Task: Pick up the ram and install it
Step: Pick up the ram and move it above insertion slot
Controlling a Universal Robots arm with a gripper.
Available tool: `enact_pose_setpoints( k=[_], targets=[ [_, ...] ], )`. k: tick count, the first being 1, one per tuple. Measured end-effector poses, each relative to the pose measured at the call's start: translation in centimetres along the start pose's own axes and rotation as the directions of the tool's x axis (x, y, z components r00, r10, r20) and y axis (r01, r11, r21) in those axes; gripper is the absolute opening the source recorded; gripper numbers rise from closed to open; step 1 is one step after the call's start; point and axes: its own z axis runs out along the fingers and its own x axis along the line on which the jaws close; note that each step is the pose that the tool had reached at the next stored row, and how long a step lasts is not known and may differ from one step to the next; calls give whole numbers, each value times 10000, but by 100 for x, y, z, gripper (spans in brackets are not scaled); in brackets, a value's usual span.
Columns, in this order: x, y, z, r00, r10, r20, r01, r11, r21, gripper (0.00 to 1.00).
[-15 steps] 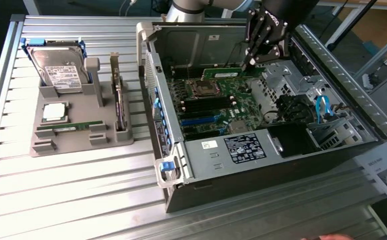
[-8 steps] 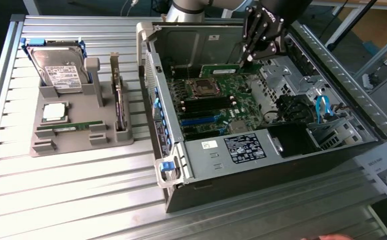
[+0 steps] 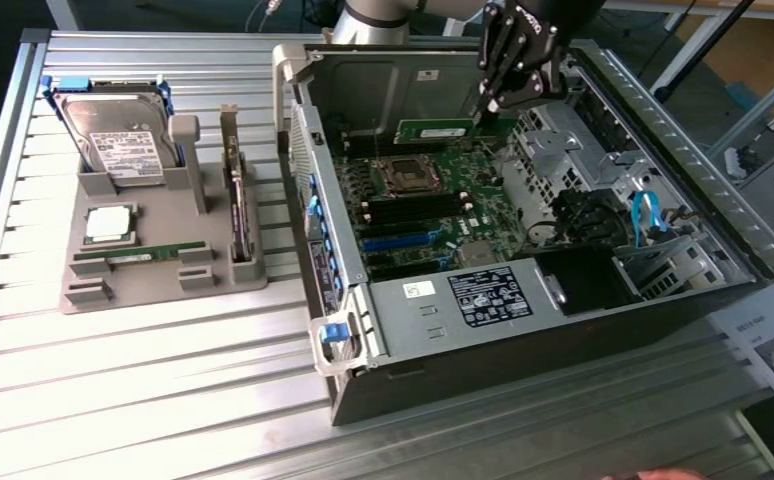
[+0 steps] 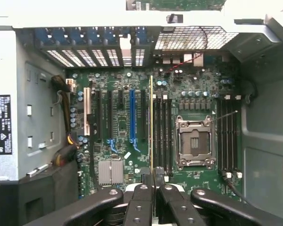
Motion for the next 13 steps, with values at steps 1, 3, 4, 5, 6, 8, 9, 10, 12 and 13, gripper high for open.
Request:
enact_pose_setpoints(
  k=[1,3,4,5,6,8,9,10,12,13],
  targets=[
    [-20,0,2,10000,-1,1,1,10000,0,12],
    [-59,1,5,10000,-1,0,1,10000,0,12],
    [-79,2,6,10000,0,-1,0,10000,0,12],
    [-93,2,7,10000,0,-1,0,10000,0,12],
    [-100,2,7,10000,0,0,0,10000,0,12],
    [-100,1,7,10000,-2,0,2,10000,0,12],
    [-100,2,7,10000,-2,1,2,10000,0,12],
    [-100,2,8,10000,-1,1,1,10000,0,12],
    [-101,1,19,10000,0,2,0,10000,1,12],
    [-100,1,27,10000,-1,2,1,10000,1,12]
  ],
)
